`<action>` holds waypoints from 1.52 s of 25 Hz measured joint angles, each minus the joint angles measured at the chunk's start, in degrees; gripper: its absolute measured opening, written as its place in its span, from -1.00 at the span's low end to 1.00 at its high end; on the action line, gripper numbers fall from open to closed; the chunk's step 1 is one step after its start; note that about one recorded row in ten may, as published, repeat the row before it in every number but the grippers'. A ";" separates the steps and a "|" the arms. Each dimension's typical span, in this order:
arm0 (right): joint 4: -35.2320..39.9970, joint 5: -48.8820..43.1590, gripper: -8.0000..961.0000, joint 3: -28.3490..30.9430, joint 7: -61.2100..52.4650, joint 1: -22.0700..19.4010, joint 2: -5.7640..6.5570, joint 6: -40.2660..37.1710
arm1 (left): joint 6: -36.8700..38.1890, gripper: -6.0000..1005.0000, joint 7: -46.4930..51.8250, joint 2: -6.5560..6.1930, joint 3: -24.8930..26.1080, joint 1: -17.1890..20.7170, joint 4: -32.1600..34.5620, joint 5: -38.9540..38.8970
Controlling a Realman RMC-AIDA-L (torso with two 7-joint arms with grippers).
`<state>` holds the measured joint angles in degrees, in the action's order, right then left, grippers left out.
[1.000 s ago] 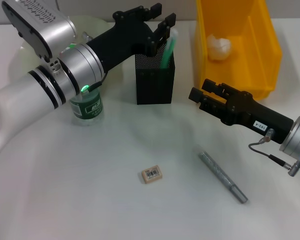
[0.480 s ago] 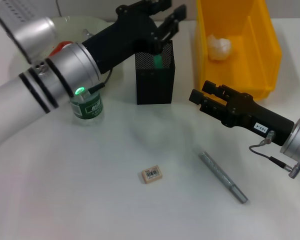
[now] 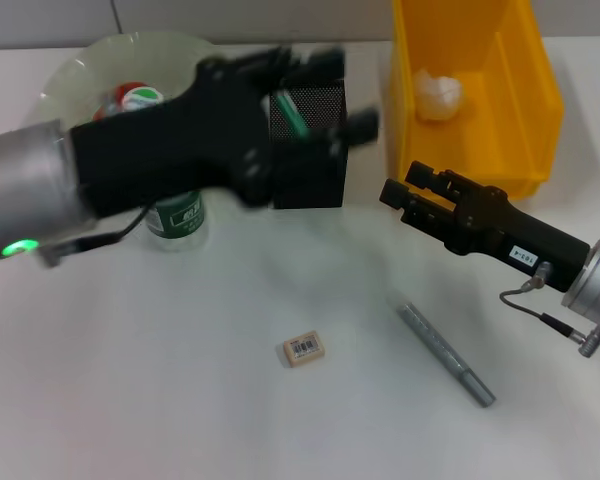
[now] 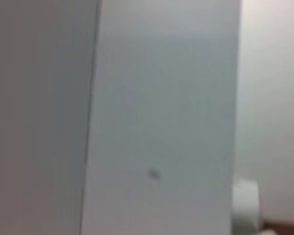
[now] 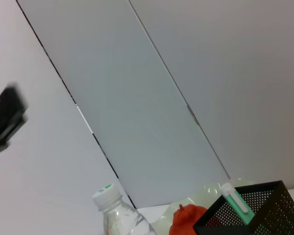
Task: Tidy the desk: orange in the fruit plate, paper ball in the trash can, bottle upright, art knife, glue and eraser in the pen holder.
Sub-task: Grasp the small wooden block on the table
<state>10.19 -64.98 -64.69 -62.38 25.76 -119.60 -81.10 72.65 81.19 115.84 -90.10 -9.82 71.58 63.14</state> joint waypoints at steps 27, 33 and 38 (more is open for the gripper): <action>0.20 0.20 0.39 0.35 2.20 -0.09 0.01 -0.55 | 21.05 0.14 53.15 3.05 -6.07 -13.59 32.33 69.43; 0.14 0.21 0.39 0.42 2.30 -0.10 -0.02 -0.71 | 16.72 0.14 53.37 3.17 -8.50 -17.09 24.37 70.89; 0.14 0.21 0.39 0.49 2.32 -0.11 -0.02 -0.74 | 14.86 0.15 53.39 3.23 -9.02 -20.88 15.75 71.03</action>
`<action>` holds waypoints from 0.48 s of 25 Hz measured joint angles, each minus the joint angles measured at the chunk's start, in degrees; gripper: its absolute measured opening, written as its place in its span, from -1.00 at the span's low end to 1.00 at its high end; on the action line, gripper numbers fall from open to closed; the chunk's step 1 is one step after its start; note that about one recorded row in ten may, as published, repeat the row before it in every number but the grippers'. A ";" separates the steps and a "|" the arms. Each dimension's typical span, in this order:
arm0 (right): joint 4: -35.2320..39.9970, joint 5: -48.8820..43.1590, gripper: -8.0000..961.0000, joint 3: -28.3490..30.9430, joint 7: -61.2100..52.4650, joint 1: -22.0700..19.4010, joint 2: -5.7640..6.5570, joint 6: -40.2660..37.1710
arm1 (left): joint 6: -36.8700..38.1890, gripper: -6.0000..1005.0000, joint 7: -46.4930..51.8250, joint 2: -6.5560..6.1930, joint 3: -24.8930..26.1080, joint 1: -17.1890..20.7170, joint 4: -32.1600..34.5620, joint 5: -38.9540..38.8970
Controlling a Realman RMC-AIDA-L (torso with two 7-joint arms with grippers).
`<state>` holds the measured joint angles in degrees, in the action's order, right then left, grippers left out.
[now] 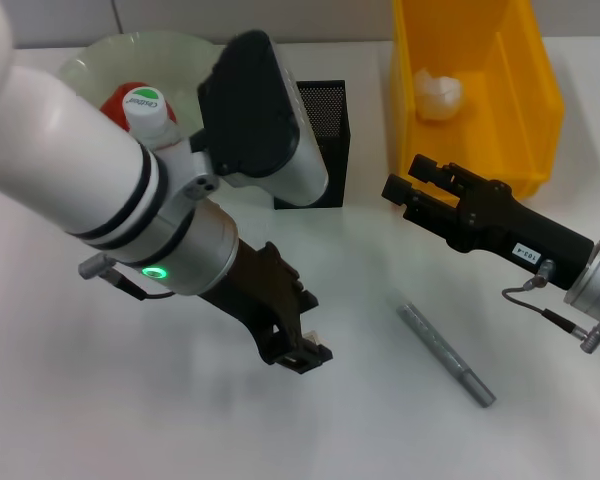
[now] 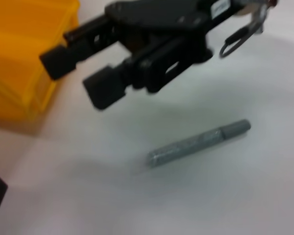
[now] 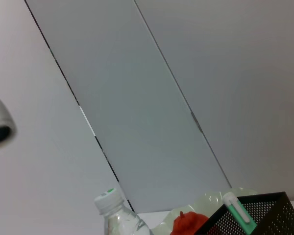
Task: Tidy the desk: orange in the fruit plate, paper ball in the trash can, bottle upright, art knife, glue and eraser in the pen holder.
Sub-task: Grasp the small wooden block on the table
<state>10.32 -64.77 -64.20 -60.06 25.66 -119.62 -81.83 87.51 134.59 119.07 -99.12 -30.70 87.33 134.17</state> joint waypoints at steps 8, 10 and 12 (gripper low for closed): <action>0.21 0.00 0.39 0.04 0.03 0.44 0.00 0.00 | -4.82 0.14 0.03 0.02 -2.00 -2.28 -6.66 1.47; 0.26 0.00 0.39 0.04 0.03 0.50 0.00 0.00 | -5.00 0.15 0.05 0.03 -2.44 -2.29 -6.72 1.87; 0.37 0.00 0.39 0.05 0.03 0.54 0.00 0.00 | -6.16 0.15 1.12 0.09 -4.92 -2.35 -6.98 4.27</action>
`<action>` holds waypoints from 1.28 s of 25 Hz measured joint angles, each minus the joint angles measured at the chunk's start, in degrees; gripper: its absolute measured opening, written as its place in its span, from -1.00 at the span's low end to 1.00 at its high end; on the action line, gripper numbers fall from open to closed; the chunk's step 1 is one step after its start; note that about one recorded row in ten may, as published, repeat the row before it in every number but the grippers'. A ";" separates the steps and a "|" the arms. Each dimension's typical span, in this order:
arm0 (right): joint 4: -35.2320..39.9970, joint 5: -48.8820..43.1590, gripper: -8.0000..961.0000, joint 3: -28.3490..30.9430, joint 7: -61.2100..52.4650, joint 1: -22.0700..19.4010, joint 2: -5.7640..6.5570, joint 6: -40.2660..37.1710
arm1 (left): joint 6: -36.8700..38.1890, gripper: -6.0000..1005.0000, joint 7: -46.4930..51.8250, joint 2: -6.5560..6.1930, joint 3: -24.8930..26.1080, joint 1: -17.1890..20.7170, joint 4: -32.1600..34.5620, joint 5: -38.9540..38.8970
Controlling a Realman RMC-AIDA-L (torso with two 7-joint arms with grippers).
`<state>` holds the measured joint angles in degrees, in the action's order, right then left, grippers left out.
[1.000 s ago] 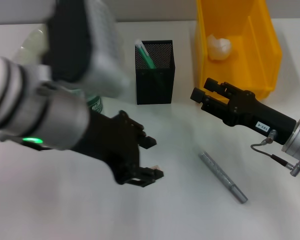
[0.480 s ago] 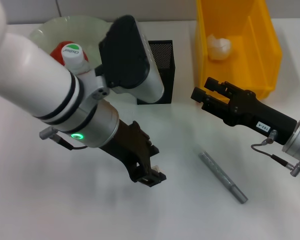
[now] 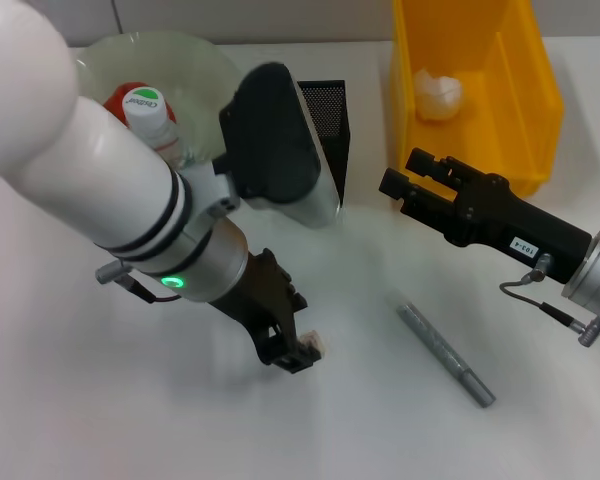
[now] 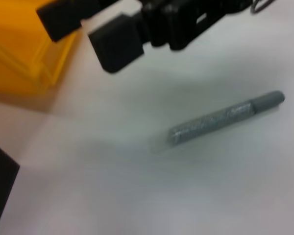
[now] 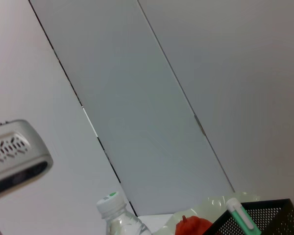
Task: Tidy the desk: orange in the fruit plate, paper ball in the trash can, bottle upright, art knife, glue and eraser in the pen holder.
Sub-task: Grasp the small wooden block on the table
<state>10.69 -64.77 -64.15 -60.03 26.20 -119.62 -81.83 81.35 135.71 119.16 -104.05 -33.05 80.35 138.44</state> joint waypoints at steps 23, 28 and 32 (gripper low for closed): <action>0.29 -0.71 0.39 -0.61 3.34 0.16 0.18 -0.63 | -2.52 0.51 2.42 0.02 -3.31 -1.47 -3.43 -0.16; 0.90 -4.29 0.39 -0.72 7.85 -0.45 0.46 -5.13 | -2.70 0.50 2.42 0.02 -3.47 -1.39 -3.58 -0.25; 4.67 -10.31 0.39 -0.26 8.08 -1.92 1.32 -7.92 | -2.73 0.50 2.43 0.02 -3.49 -1.35 -3.59 -0.27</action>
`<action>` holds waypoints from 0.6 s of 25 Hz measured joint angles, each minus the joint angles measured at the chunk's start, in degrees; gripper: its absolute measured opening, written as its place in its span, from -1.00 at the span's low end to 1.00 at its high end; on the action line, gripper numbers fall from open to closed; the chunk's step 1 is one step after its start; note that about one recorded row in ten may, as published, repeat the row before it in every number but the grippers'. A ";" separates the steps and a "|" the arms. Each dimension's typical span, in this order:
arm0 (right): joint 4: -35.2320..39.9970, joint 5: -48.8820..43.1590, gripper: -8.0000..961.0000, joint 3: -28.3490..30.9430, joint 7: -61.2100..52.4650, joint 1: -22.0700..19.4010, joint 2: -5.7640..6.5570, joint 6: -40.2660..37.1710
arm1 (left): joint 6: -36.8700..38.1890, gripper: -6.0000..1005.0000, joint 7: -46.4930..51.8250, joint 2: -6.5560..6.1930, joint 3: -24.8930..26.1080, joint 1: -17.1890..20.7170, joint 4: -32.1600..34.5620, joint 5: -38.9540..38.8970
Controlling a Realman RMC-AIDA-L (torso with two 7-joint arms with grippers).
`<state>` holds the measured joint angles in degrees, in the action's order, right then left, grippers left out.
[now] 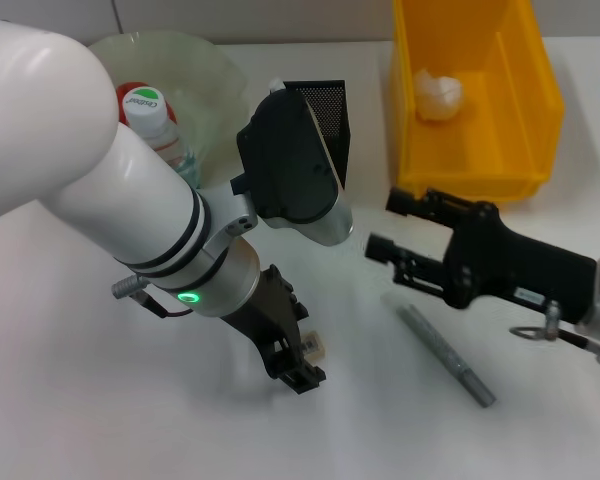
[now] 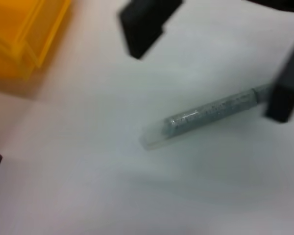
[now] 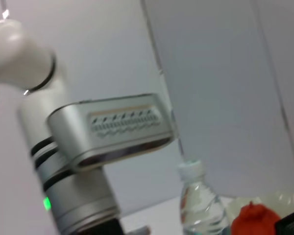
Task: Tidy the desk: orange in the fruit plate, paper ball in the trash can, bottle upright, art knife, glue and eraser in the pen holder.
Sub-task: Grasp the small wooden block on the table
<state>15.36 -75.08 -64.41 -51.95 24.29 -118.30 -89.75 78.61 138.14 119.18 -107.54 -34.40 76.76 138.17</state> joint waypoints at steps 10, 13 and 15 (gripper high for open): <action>6.11 -11.70 0.39 4.54 -5.68 -4.42 3.53 -5.22 | -0.80 0.49 0.55 0.00 -0.04 0.00 -0.15 -0.01; 6.53 -12.85 0.39 5.54 -5.68 -5.00 3.29 -5.26 | -1.11 0.49 0.64 0.00 -0.11 -0.01 -0.30 -0.11; 6.54 -13.02 0.39 5.69 -5.68 -5.16 3.10 -5.27 | -1.12 0.49 0.69 0.00 -0.21 -0.02 -0.31 -0.20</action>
<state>21.91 -88.10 -58.72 -57.63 19.13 -115.21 -95.02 77.50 138.83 119.18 -107.75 -34.42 76.45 137.97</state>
